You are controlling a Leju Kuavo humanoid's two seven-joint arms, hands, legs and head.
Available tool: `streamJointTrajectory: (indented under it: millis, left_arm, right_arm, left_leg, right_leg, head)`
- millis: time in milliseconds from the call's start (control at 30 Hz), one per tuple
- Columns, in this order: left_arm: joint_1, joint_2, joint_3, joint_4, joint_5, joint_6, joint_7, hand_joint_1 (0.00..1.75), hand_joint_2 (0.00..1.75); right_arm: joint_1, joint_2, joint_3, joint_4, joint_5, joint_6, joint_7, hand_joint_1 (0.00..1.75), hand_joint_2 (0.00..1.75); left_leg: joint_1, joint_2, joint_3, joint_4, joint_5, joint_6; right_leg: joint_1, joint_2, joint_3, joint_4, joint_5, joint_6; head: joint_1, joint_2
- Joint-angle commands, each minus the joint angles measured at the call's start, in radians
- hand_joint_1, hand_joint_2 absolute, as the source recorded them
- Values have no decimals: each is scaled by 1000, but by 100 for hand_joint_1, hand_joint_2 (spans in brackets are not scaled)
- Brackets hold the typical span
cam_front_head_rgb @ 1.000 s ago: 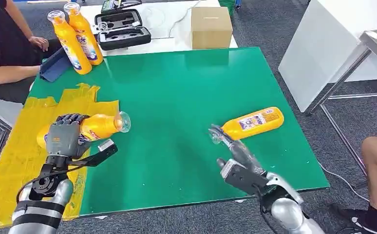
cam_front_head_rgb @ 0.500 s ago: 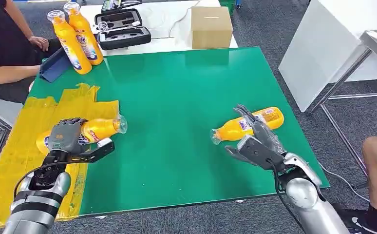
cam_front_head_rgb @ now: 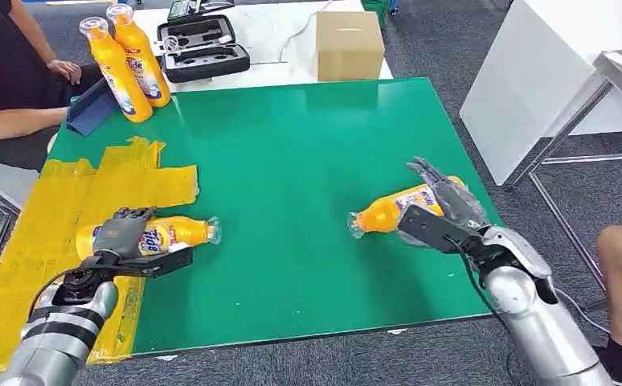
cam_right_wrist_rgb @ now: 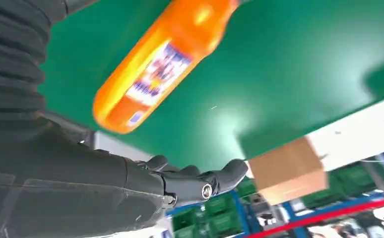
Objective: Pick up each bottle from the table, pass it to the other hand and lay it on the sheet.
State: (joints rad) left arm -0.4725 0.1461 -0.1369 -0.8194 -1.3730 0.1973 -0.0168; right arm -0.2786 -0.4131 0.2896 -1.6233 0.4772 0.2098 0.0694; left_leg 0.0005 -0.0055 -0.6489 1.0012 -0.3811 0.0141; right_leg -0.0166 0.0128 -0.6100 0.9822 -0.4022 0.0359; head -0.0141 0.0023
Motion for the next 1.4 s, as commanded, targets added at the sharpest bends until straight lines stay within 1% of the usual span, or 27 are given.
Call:
streamJointTrajectory:
  millis: [33,133,167,200,233,400,433,467,500,533,567,600,633,667,767,833,867,1100,1133,1167,1200,1233,1300,1367,1400]
  left_arm:
    - [-86,7,-71,142,19,-32,-2,0,0]
    - [-91,19,-79,137,14,-9,15,0,0]
    - [-88,18,-70,124,28,3,11,0,0]
    - [-85,19,-66,108,37,5,7,0,0]
    - [-84,20,-67,101,38,0,7,0,0]
    - [-81,19,-67,95,38,-3,8,0,0]
    - [-75,17,-58,78,49,21,8,0,0]
    - [-64,8,-35,44,78,46,5,0,0]
    - [-49,-7,-4,-5,126,63,-11,0,0]
    - [-19,-34,45,-101,207,77,-32,0,0]
    - [10,-56,79,-189,278,80,-52,0,0]
    - [40,-79,110,-280,343,88,-64,0,0]
    - [76,-104,136,-388,438,84,-90,0,0]
    - [94,-118,150,-450,487,85,-91,0,0]
    - [111,-141,150,-566,668,23,-91,0,0]
    - [117,-143,142,-593,717,0,-90,0,0]
    - [117,-143,142,-593,717,0,-90,0,0]
    - [115,-139,144,-573,724,2,-93,0,0]
    - [115,-139,144,-573,724,2,-93,0,0]
    - [115,-144,146,-579,794,-26,-117,0,0]
    - [125,-147,144,-606,859,-53,-122,0,0]
    - [134,-148,140,-628,878,-58,-129,0,0]
    - [162,-141,122,-688,920,-63,-135,0,0]
    - [190,-134,109,-732,923,-55,-140,0,0]
    - [206,-131,104,-753,924,-51,-143,0,0]
  right_arm:
    - [-192,-79,15,288,6,83,-35,0,175]
    - [-225,-177,67,275,-26,172,-41,0,175]
    - [-230,-206,79,262,-34,188,-43,0,175]
    - [-230,-227,83,251,-48,198,-44,0,175]
    - [-230,-231,82,248,-52,200,-43,0,175]
    - [-226,-226,86,244,-54,198,-40,0,175]
    - [-226,-239,98,239,-56,197,-37,0,175]
    - [-222,-257,105,231,-62,197,-34,0,175]
    - [-210,-280,110,221,-66,199,-32,0,175]
    - [-186,-304,107,209,-69,196,-32,0,175]
    - [-165,-317,103,203,-69,195,-35,0,175]
    - [-139,-325,95,200,-68,191,-38,0,175]
    - [-115,-323,87,206,-61,189,-41,0,175]
    - [-104,-313,87,223,-54,189,-45,0,175]
    - [-109,-259,110,319,37,158,-62,0,175]
    - [-123,-240,125,358,58,147,-74,0,175]
    - [-123,-240,125,358,58,147,-74,0,175]
    - [-132,-242,123,358,60,146,-75,0,175]
    - [-132,-242,123,358,60,146,-75,0,175]
    - [-136,-243,130,365,73,152,-70,0,175]
    - [-150,-234,142,393,99,149,-71,0,175]
    - [-163,-231,154,411,113,151,-76,0,175]
    - [-233,-215,203,487,166,142,-92,0,175]
    - [-288,-188,224,545,185,134,-102,0,175]
    - [-327,-170,244,584,211,125,-104,0,175]
  left_leg:
    - [0,1,3,0,-1,-1]
    - [0,1,4,1,-2,-1]
    - [0,0,2,1,-1,0]
    - [0,0,3,1,-2,-1]
    - [-1,-1,2,2,-1,0]
    - [0,0,4,1,-2,-1]
    - [0,0,3,1,-1,-1]
    - [1,0,5,1,-2,-1]
    - [0,-1,2,1,-1,-1]
    - [1,-1,3,2,-2,-1]
    - [1,-4,1,2,-1,0]
    - [1,-4,2,2,-2,-1]
    - [1,-5,2,1,-1,0]
    - [1,-6,3,2,-3,0]
    - [1,-3,2,1,-2,0]
    - [1,0,2,1,-2,0]
    - [1,1,4,1,-3,0]
    - [-1,-1,1,0,-1,0]
    - [0,0,3,0,-2,-1]
    - [0,-1,2,0,-2,0]
    - [0,-1,1,0,-1,0]
    - [0,0,4,0,-2,0]
    - [0,1,2,0,-2,0]
    - [0,3,3,1,-3,0]
    - [-1,3,0,0,-1,0]
  right_leg:
    - [0,0,3,0,0,-1]
    - [1,-1,4,1,-2,-1]
    - [0,-1,2,1,-1,-1]
    - [0,-1,3,1,-2,-1]
    - [0,-2,2,1,-2,-1]
    - [1,-1,5,0,-2,-2]
    - [1,-1,3,0,-1,-1]
    - [1,-1,5,0,-2,-2]
    - [1,-2,3,0,-1,-1]
    - [1,-2,4,1,-2,-2]
    - [1,-4,2,0,-1,-1]
    - [1,-5,4,1,-2,-1]
    - [1,-5,3,-1,-2,-1]
    - [2,-6,6,-1,-3,-1]
    - [2,-3,5,-2,-2,-1]
    - [2,-1,4,-2,0,-1]
    - [2,0,6,-2,-1,-1]
    - [1,-1,2,-1,0,-1]
    - [2,-1,4,-2,-1,-1]
    - [1,-1,3,-2,-1,-1]
    - [1,-1,2,-1,0,0]
    - [1,0,5,-2,-1,-1]
    - [1,1,2,-2,0,-1]
    - [1,3,3,-1,0,-1]
    - [0,3,1,-1,1,0]
  head:
    - [0,0]
    - [0,0]
    - [0,0]
    - [0,0]
    - [0,0]
    - [0,0]
    - [0,0]
    - [0,0]
    - [0,0]
    - [0,0]
    - [0,0]
    - [0,0]
    - [0,0]
    - [0,0]
    - [0,0]
    - [0,0]
    - [0,0]
    - [0,0]
    - [0,0]
    - [0,0]
    - [0,0]
    - [0,0]
    - [0,0]
    - [0,0]
    - [0,0]
